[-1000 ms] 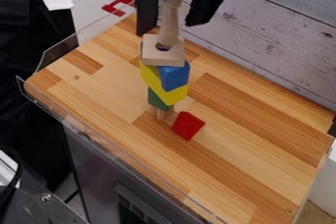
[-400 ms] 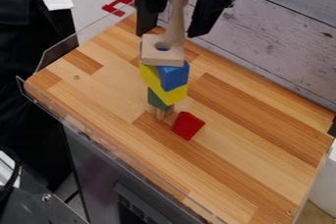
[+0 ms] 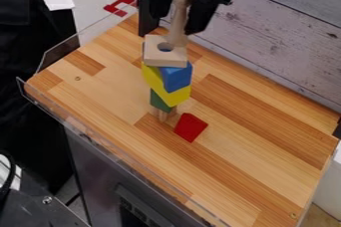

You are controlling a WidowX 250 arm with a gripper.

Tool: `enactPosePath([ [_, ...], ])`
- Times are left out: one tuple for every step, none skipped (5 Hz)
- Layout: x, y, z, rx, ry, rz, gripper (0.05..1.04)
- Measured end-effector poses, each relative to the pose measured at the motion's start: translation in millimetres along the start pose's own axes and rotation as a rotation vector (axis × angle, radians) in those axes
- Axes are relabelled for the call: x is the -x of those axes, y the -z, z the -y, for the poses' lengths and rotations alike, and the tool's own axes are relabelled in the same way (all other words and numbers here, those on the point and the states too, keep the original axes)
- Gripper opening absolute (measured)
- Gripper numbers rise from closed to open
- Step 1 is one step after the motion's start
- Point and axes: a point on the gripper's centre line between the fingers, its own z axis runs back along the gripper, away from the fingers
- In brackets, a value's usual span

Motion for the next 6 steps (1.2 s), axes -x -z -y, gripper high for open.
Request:
enactPosePath([
  [-2,0,-5,0.020,-0.025,0.009,0.386],
  [-2,-3,-6,0.035,-0.028,0.016,0.354],
  [-5,-18,-10,0.056,-0.047,0.046,0.354],
  [-15,-47,-28,0.072,-0.111,0.113,0.354],
  [-30,-47,-60,0.077,-0.191,0.107,0.354],
  [-40,-23,-90,0.033,-0.250,0.073,0.354],
])
